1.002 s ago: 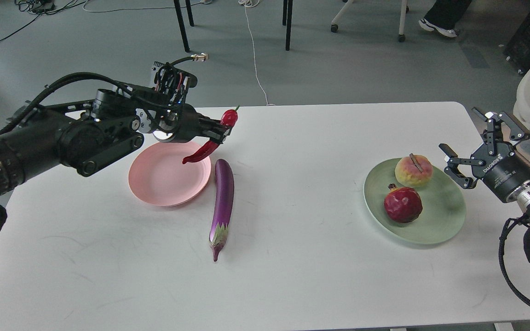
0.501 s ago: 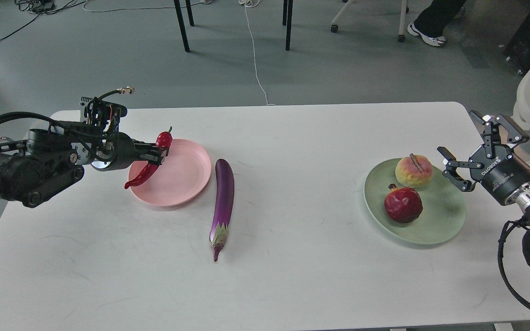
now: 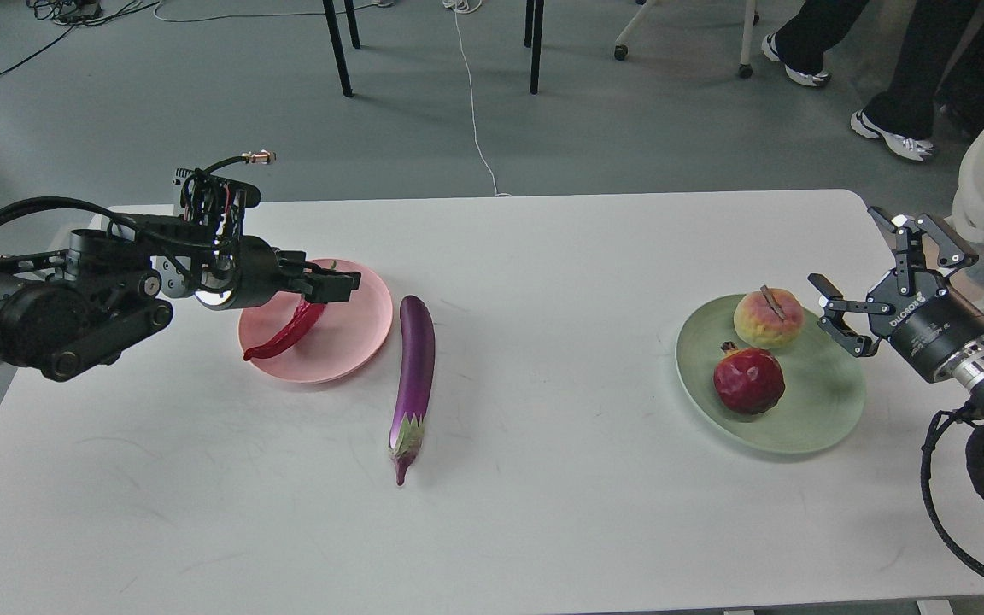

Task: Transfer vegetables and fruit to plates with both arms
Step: 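Lift the chili pepper onto the pink plate and release it, then lower the left gripper to the purple eggplant and grasp it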

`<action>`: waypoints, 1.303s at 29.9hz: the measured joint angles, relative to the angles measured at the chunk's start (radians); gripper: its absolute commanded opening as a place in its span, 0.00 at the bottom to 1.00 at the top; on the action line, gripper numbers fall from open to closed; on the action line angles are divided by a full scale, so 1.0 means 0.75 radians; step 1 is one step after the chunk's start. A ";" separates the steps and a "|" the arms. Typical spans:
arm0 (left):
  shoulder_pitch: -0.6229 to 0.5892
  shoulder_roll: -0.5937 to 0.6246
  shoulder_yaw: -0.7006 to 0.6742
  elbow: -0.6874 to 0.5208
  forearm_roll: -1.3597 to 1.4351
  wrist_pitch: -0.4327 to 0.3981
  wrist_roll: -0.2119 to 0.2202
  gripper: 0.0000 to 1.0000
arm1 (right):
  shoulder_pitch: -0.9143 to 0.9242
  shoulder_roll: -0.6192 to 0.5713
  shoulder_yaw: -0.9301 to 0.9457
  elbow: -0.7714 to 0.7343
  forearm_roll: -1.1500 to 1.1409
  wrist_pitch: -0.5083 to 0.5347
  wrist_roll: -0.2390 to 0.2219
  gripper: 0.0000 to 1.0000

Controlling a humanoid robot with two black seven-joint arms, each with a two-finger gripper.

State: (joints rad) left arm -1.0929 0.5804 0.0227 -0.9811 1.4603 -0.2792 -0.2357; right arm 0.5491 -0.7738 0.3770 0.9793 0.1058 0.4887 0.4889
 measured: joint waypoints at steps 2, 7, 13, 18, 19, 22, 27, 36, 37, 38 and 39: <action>0.000 0.037 -0.061 -0.169 -0.001 -0.001 0.071 0.93 | 0.000 0.001 -0.001 0.000 0.000 0.000 0.000 0.99; 0.074 0.062 -0.148 -0.454 -0.069 0.015 0.313 0.93 | 0.000 0.006 -0.001 0.002 0.000 0.000 0.000 0.99; 0.246 0.013 -0.172 -0.586 -0.163 0.162 0.527 0.97 | 0.000 0.011 -0.001 0.002 -0.002 0.000 0.000 0.99; 0.383 -0.039 -0.199 -0.599 -0.197 0.293 0.663 0.97 | -0.004 0.011 0.001 0.001 -0.002 0.000 0.000 0.99; 0.399 -0.045 -0.203 -0.600 -0.200 0.302 0.678 0.97 | -0.004 0.011 0.002 0.001 -0.002 0.000 0.000 0.99; 0.418 -0.063 -0.202 -0.602 -0.203 0.310 0.698 0.97 | -0.004 0.011 0.003 0.001 -0.002 0.000 0.000 0.99; 0.424 -0.081 -0.192 -0.592 -0.204 0.309 0.706 0.97 | -0.007 0.011 0.003 0.001 -0.002 0.000 0.000 0.99; 0.445 -0.089 -0.186 -0.571 -0.196 0.303 0.707 0.97 | -0.018 0.013 0.005 -0.001 -0.001 0.000 0.000 0.99; 0.449 -0.092 -0.186 -0.570 -0.193 0.303 0.707 0.97 | -0.018 0.013 0.005 -0.001 -0.001 0.000 0.000 0.99; 0.452 -0.096 -0.186 -0.570 -0.191 0.303 0.707 0.97 | -0.018 0.013 0.005 -0.001 -0.001 0.000 0.000 0.99; 0.454 -0.102 -0.186 -0.569 -0.189 0.303 0.707 0.97 | -0.018 0.013 0.005 -0.001 -0.001 0.000 0.000 0.99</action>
State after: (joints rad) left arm -0.7520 0.5039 -0.1170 -1.4082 1.3186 -0.0522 0.2948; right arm 0.5354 -0.7639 0.3805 0.9787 0.1050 0.4887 0.4888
